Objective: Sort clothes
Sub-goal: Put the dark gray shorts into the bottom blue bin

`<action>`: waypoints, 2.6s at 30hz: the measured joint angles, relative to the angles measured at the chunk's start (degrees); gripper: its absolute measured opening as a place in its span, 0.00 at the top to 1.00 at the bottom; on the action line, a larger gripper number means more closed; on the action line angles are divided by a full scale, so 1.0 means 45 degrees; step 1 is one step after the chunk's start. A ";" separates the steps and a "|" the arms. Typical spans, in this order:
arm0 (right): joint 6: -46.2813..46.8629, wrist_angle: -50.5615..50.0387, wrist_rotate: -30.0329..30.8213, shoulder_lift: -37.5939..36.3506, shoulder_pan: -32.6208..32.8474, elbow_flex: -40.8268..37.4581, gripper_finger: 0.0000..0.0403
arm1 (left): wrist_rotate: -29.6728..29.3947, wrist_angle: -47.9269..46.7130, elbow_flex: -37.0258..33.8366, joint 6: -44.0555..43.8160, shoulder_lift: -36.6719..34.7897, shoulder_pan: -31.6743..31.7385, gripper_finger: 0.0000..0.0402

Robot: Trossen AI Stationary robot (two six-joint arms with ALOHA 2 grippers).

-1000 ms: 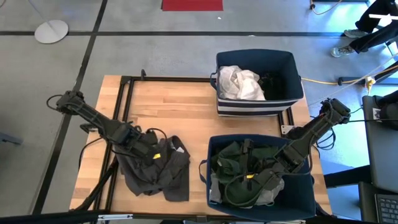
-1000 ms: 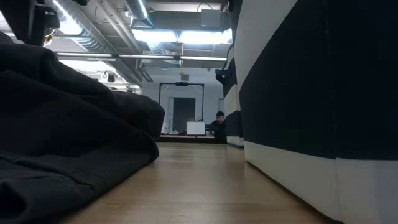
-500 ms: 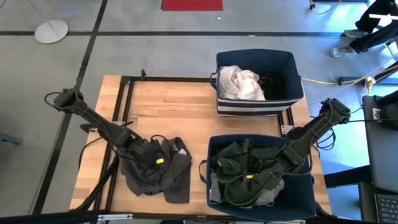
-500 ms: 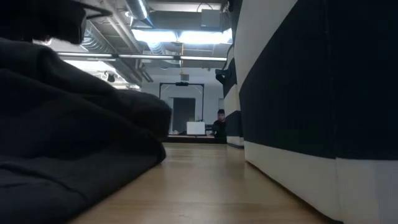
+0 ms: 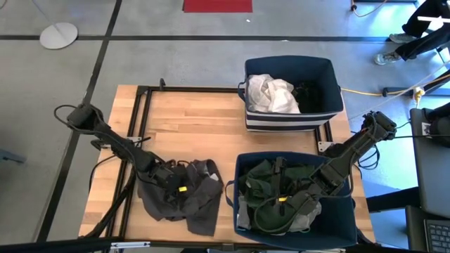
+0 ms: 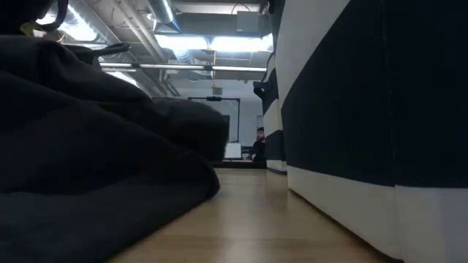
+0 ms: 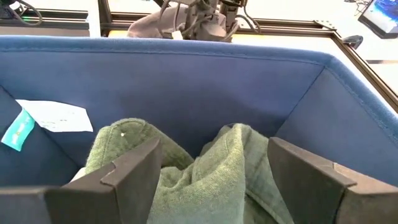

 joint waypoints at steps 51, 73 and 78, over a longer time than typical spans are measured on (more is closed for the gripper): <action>-0.4033 0.2546 -0.0149 -0.0006 -0.1728 0.1695 0.28 | -1.1183 -1.0580 1.1354 0.6327 0.0646 -0.2073 0.98; -0.7389 0.8090 -0.4321 0.1989 -0.4992 0.1690 0.28 | -1.2538 -0.9878 1.2101 0.8043 0.0627 -0.2487 0.98; -0.6806 0.8396 -0.5868 0.2547 -0.5744 0.1690 0.28 | -1.2538 -0.9135 1.2106 0.8845 0.0627 -0.2487 0.97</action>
